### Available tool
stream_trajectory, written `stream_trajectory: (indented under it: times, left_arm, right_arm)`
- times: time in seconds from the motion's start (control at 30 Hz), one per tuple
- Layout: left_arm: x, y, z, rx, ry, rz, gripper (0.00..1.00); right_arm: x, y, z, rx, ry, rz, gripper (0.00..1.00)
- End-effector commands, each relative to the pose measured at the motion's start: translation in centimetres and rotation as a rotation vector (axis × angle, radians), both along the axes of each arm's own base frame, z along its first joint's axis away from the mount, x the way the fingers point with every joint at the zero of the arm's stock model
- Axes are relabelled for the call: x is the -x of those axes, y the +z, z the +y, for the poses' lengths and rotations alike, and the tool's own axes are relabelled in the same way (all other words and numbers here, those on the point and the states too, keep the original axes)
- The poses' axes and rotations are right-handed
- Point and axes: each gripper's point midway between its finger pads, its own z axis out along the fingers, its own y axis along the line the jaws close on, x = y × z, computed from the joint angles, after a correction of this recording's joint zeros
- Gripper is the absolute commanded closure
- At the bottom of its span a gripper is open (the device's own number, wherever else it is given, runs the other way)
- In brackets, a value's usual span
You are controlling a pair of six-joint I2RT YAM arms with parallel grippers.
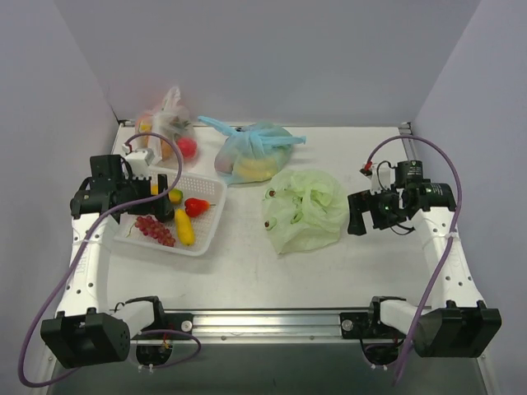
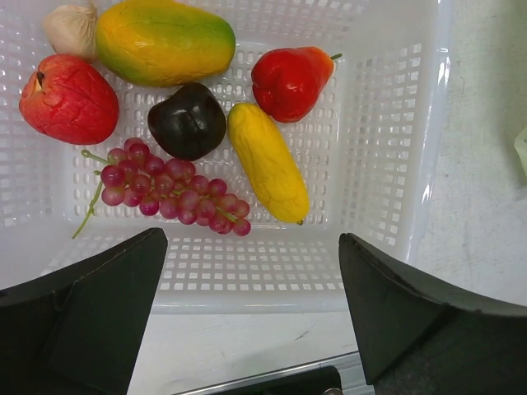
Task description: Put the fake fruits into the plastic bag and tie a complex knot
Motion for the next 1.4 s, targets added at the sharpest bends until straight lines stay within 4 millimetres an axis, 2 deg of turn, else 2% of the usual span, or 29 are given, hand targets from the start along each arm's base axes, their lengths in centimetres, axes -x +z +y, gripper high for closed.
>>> stream_trajectory:
  times: [0.0, 0.13, 0.23, 0.27, 0.37, 0.53, 0.57, 0.63, 0.7, 0.73, 0.77, 0.87, 0.97, 1.0, 1.03, 1.17, 1.23, 1.27, 1.3, 1.33, 1.37]
  left_arm:
    - [-0.8, 2.5, -0.3, -0.009, -0.036, -0.110, 0.02]
    - [-1.2, 3.6, -0.5, -0.012, -0.070, -0.128, 0.03]
    - [-0.7, 4.5, -3.1, 0.034, -0.216, -0.139, 0.03]
    - [-0.4, 4.8, -4.8, 0.057, -0.281, -0.147, 0.03]
    - [0.1, 5.5, -7.9, 0.072, -0.410, -0.183, 0.03]
    - [0.3, 5.4, -10.7, 0.102, -0.509, -0.191, 0.03]
    - [0.4, 5.4, -11.2, 0.112, -0.528, -0.193, 0.03]
    - [1.2, 5.4, -12.7, 0.149, -0.587, -0.201, 0.03]
    - [1.4, 5.0, -13.7, 0.164, -0.632, -0.221, 0.03]
    - [1.8, 5.5, -14.8, 0.161, -0.689, -0.266, 0.03]
    - [2.1, 4.7, -15.2, 0.154, -0.711, -0.264, 0.03]
    - [2.7, 4.3, -16.9, 0.088, -0.801, -0.316, 0.03]
    - [3.1, 3.7, -18.2, 0.064, -0.875, -0.331, 0.03]
    - [3.2, 3.8, -18.5, 0.071, -0.886, -0.333, 0.03]
    - [3.2, 3.7, -18.8, 0.083, -0.885, -0.327, 0.03]
    - [1.3, 5.9, -19.7, 0.139, -0.815, -0.404, 0.03]
    - [0.6, 7.2, -20.5, 0.192, -0.782, -0.424, 0.03]
    - [0.3, 7.5, -20.7, 0.212, -0.769, -0.424, 0.03]
    - [0.0, 7.9, -20.9, 0.229, -0.756, -0.425, 0.03]
    - [-0.6, 8.6, -21.3, 0.257, -0.730, -0.423, 0.03]
    - [-1.1, 9.0, -21.5, 0.274, -0.714, -0.424, 0.03]
  right_arm:
    - [-0.5, 0.1, 0.8, 0.011, 0.005, 0.008, 0.00]
    - [-2.0, 0.4, 2.1, 0.007, 0.021, -0.009, 0.00]
    - [-3.1, 0.1, 3.3, 0.020, 0.043, -0.015, 0.00]
    - [-3.6, 0.0, 3.9, 0.018, 0.045, -0.009, 0.00]
    - [-5.2, -0.3, 5.7, 0.033, 0.068, -0.026, 0.00]
    - [-8.0, -1.3, 8.8, 0.041, 0.103, -0.033, 0.03]
    - [-8.3, -2.4, 9.5, 0.045, 0.116, -0.003, 0.04]
    - [-9.4, -2.8, 10.3, 0.038, 0.113, 0.001, 0.05]
    - [-10.3, -4.2, 11.1, 0.034, 0.113, 0.034, 0.08]
    - [-10.5, -4.6, 11.4, 0.031, 0.112, 0.047, 0.10]
    - [-10.7, -5.6, 11.6, 0.030, 0.114, 0.080, 0.17]
    - [-10.9, -6.5, 12.4, 0.007, 0.123, 0.118, 0.35]
    - [-10.6, -6.0, 13.2, -0.042, 0.147, 0.127, 0.68]
    - [-10.5, -5.1, 13.3, -0.061, 0.155, 0.107, 0.95]
    - [-10.4, -4.3, 13.5, -0.087, 0.162, 0.094, 1.00]
    - [-8.5, 2.1, 13.8, -0.229, 0.288, -0.093, 1.00]
    - [-7.2, 3.3, 13.7, -0.230, 0.368, -0.144, 1.00]
    - [-6.4, 4.5, 13.4, -0.228, 0.398, -0.199, 1.00]
    - [-5.7, 3.6, 12.9, -0.196, 0.464, -0.227, 1.00]
    - [-5.2, 3.6, 12.7, -0.178, 0.500, -0.262, 1.00]
    - [-4.5, 4.6, 12.4, -0.161, 0.536, -0.333, 1.00]
